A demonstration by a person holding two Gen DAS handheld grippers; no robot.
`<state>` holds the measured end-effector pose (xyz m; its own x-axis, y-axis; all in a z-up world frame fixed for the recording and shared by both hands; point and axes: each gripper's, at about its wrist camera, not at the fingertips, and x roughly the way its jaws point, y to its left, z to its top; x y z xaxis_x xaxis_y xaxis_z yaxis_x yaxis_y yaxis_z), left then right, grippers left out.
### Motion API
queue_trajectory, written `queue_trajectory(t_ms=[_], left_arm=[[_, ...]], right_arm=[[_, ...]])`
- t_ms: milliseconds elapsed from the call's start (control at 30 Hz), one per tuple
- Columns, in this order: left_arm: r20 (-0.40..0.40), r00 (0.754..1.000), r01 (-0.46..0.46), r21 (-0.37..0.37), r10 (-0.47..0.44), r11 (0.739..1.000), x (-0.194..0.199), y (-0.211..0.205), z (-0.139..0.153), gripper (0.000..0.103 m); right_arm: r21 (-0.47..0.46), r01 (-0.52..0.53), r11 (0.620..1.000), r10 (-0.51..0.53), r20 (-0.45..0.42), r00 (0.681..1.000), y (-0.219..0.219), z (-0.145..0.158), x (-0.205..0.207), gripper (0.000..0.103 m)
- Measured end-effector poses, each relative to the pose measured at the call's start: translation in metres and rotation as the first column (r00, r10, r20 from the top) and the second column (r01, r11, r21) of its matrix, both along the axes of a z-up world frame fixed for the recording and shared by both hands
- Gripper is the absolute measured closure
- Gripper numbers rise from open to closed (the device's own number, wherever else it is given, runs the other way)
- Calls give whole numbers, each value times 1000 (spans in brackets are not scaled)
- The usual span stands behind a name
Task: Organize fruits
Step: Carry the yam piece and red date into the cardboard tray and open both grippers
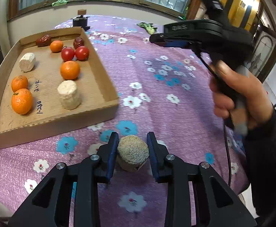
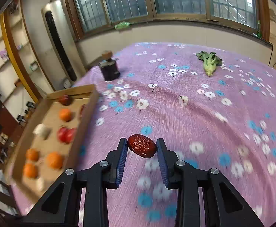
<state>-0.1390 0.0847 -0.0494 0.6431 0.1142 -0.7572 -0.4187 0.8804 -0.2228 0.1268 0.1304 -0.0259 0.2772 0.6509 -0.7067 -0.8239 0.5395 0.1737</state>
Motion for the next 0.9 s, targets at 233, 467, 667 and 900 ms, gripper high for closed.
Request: queue_trajectory(t_ms=[233,467,667,900], left_arm=[[33,999,8,45,-10,999,1,-8,25,75],[58,998,-40,82,35,996,-3,4,45,75],[78,994,-80,108,72,991,-7,16,57,75],[91,989,-127,113,117,985,-13,34,63,75]], right_arm=[[50,4,999,-2,-39,999,-53,13,-33,71],[83,3,997,2,-60,998,-79,18,-56,71],[99,-14,995,21,-72,997,-86,20,-73,71],[117,-50,992,58,-68,996,-79,28,-90,71]])
